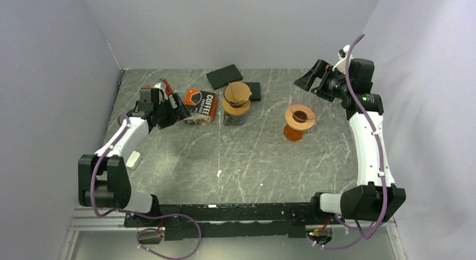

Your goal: Place the coffee filter in the dripper

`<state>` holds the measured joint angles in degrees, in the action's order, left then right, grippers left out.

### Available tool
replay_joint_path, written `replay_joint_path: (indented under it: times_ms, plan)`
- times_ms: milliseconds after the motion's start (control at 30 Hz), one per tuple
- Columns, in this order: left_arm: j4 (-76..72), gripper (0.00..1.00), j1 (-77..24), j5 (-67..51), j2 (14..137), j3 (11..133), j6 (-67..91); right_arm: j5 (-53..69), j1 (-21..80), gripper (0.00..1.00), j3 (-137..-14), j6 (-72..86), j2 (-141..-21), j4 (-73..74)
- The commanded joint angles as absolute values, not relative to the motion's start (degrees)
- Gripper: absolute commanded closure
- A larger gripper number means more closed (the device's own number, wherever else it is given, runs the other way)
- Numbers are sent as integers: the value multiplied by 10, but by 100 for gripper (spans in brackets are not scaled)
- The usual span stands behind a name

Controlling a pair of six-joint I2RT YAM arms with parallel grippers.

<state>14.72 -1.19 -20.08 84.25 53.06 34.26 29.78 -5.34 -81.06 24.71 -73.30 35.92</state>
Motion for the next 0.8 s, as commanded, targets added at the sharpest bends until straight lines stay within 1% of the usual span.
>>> replay_joint_path:
  times_ms: [0, 167, 233, 300, 333, 533, 667, 767]
  plan:
    - [10, 17, 34, -339, 892, 506, 457, 300, -51, 1, -830, 242, -725, 345]
    - [-54, 29, 45, -364, 946, 505, 496, 291, -51, 1, -830, 231, -720, 357]
    - [-72, 33, 45, -370, 966, 507, 505, 291, -51, 1, -832, 227, -723, 361]
    - [-95, 40, 47, -375, 985, 508, 515, 291, -51, 1, -841, 223, -729, 368]
    - [-100, 42, 47, -378, 990, 511, 518, 292, -51, 1, -845, 222, -731, 370]
    - [-87, 48, 47, -353, 1015, 526, 516, 290, -52, 1, -856, 217, -738, 373]
    - [-88, 47, 47, -336, 1019, 525, 517, 293, -52, 1, -847, 220, -739, 367]
    - [-102, 52, 47, -332, 1021, 521, 520, 293, -52, 1, -846, 221, -738, 367]
